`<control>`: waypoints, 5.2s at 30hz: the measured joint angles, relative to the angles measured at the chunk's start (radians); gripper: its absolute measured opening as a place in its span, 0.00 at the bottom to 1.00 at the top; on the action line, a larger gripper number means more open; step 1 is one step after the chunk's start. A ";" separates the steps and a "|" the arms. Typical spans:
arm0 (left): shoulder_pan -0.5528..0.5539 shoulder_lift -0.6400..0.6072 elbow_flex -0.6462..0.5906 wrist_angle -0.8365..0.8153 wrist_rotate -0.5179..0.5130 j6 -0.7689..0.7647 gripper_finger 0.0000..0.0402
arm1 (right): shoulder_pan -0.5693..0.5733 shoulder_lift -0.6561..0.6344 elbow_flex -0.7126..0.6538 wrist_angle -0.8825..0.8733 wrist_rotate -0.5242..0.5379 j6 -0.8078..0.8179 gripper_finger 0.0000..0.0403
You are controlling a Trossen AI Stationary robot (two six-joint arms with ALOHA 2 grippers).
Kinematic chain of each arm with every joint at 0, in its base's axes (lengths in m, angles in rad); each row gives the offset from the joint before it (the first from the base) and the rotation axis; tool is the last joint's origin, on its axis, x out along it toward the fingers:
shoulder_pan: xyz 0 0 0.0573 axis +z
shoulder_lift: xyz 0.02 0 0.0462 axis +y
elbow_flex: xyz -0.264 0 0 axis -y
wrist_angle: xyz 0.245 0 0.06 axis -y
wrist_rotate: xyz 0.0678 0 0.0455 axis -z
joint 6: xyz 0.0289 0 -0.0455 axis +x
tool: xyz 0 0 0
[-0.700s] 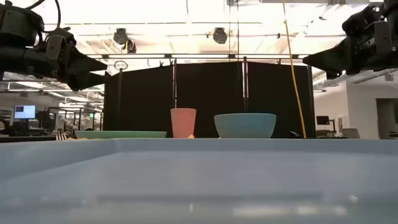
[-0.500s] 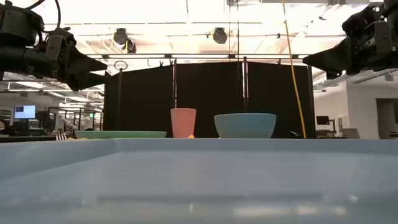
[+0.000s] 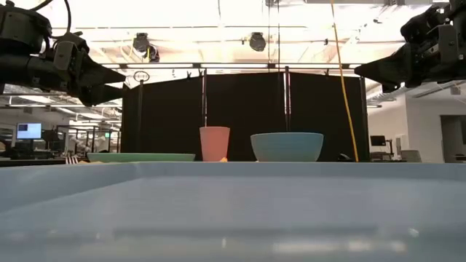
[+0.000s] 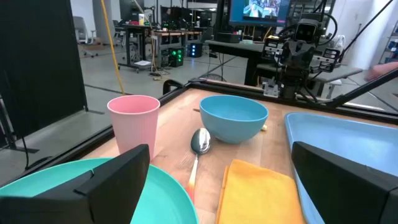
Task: Set up tray
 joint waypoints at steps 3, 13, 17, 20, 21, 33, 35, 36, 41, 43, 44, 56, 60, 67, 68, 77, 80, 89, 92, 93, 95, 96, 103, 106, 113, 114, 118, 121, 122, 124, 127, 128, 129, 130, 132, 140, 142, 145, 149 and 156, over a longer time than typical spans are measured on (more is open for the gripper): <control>0.000 0.000 0.000 0.000 0.000 0.000 0.99 | 0.000 0.000 0.000 0.000 0.000 0.000 0.00; 0.000 0.000 0.000 0.000 0.000 0.000 0.99 | 0.000 0.000 0.000 0.000 0.000 0.000 0.00; 0.000 0.000 0.000 0.000 0.000 0.000 0.99 | 0.000 0.000 0.000 0.000 0.000 0.000 0.00; 0.000 0.000 0.000 0.000 0.000 0.000 0.99 | 0.000 0.000 0.000 0.000 0.000 0.000 0.00; 0.000 0.000 0.000 0.000 0.000 0.000 0.99 | 0.000 0.000 0.000 0.000 0.000 0.000 0.00; 0.000 0.000 0.000 0.000 0.000 0.000 0.99 | 0.000 0.000 0.000 0.000 0.000 0.000 0.00; 0.000 0.000 0.000 0.000 0.000 0.000 0.99 | 0.000 0.000 0.000 0.000 0.000 0.000 0.00; 0.000 0.000 0.000 0.000 0.000 0.000 0.99 | 0.000 0.000 0.000 0.000 0.000 0.000 0.00; 0.000 0.000 0.000 0.000 0.000 0.000 0.99 | 0.000 0.000 0.000 0.000 0.000 0.000 0.00; 0.000 0.000 0.000 0.000 0.000 0.000 0.99 | 0.000 0.000 0.000 0.000 0.000 0.000 0.00; 0.000 0.000 0.000 0.000 0.000 0.000 0.99 | 0.000 0.000 0.000 0.002 0.000 0.000 0.00; 0.000 0.000 0.000 0.000 0.000 0.000 0.99 | -0.001 0.000 0.000 0.145 0.002 0.215 0.00; 0.000 0.000 0.000 0.000 0.000 0.000 0.99 | -0.001 0.000 0.000 0.244 0.006 0.217 0.00; 0.000 0.000 0.000 0.000 0.000 0.000 0.99 | -0.001 0.001 0.000 0.359 0.001 0.294 0.00; 0.000 0.000 0.000 0.000 0.000 0.000 0.99 | -0.001 0.001 0.000 0.383 0.004 0.298 0.00; 0.000 0.000 0.000 0.000 0.000 0.000 0.99 | -0.004 0.004 0.000 0.449 0.073 0.246 0.00; 0.000 0.000 0.000 0.001 -0.010 -0.012 0.99 | -0.007 0.030 0.000 0.407 0.150 0.268 0.00; 0.000 0.000 0.001 0.041 -0.078 -0.105 0.99 | -0.008 0.251 0.000 0.486 0.158 0.245 0.00; 0.000 0.000 0.001 0.055 -0.081 -0.149 0.99 | -0.008 0.356 0.000 0.497 0.159 0.289 0.00; 0.000 0.000 0.001 0.055 -0.063 -0.151 0.99 | -0.008 0.391 0.000 0.501 0.156 0.315 0.00; 0.000 0.000 0.001 0.052 -0.026 -0.146 0.99 | -0.001 0.457 0.000 0.500 0.138 0.375 0.00; 0.000 0.000 0.001 0.052 -0.017 -0.141 0.99 | 0.004 0.493 0.000 0.502 0.126 0.403 0.00; 0.000 0.000 0.001 0.052 -0.003 -0.132 0.99 | 0.020 0.661 0.000 0.572 0.128 0.457 0.00; 0.000 0.000 0.001 0.084 -0.075 -0.039 0.99 | 0.020 0.702 0.000 0.664 0.082 0.448 0.00; 0.000 -0.001 0.001 0.110 -0.180 0.078 0.99 | 0.020 0.811 0.073 0.684 -0.054 0.342 0.00; 0.000 0.000 0.001 0.118 -0.184 0.076 0.99 | 0.020 0.834 0.093 0.689 -0.056 0.325 0.00; -0.001 0.002 0.001 0.132 -0.178 0.014 0.99 | 0.011 0.938 0.195 0.590 -0.079 0.277 0.05; -0.001 0.001 0.001 0.129 -0.140 -0.132 0.99 | -0.004 1.027 0.308 0.486 -0.110 0.243 0.14; -0.001 0.002 0.000 0.122 -0.120 -0.196 0.99 | -0.008 1.057 0.342 0.447 -0.111 0.222 0.17; -0.001 0.002 0.000 0.124 -0.090 -0.299 0.99 | -0.020 1.114 0.417 0.347 -0.105 0.178 0.24; -0.001 0.002 0.000 0.125 -0.084 -0.332 0.99 | -0.050 1.179 0.536 0.215 -0.124 0.110 0.35; -0.001 0.002 0.000 0.129 -0.085 -0.330 0.99 | -0.061 1.198 0.576 0.162 -0.132 0.084 0.38; -0.001 0.002 0.000 0.132 -0.085 -0.325 0.99 | -0.072 1.218 0.617 0.100 -0.133 0.061 0.41; -0.001 0.002 0.000 0.131 -0.085 -0.324 0.99 | -0.083 1.238 0.656 0.043 -0.133 0.037 0.43; -0.001 0.002 0.000 0.118 -0.078 -0.337 0.99 | -0.104 1.277 0.732 -0.038 -0.132 -0.018 0.46; -0.001 0.002 0.000 -0.064 -0.076 -0.354 0.99 | -0.195 1.413 0.997 -0.214 -0.134 -0.213 0.48; -0.001 0.004 0.000 -0.069 -0.078 -0.356 0.99 | -0.222 1.451 1.069 -0.265 -0.135 -0.245 0.47; -0.001 0.015 0.001 -0.069 -0.071 -0.360 0.99 | -0.259 1.517 1.172 -0.364 -0.136 -0.292 0.46; -0.001 0.014 0.001 -0.071 -0.084 -0.354 0.99 | -0.303 1.611 1.299 -0.429 -0.178 -0.341 0.45; -0.001 0.014 0.001 -0.073 -0.086 -0.338 0.99 | -0.360 1.773 1.484 -0.475 -0.212 -0.393 0.45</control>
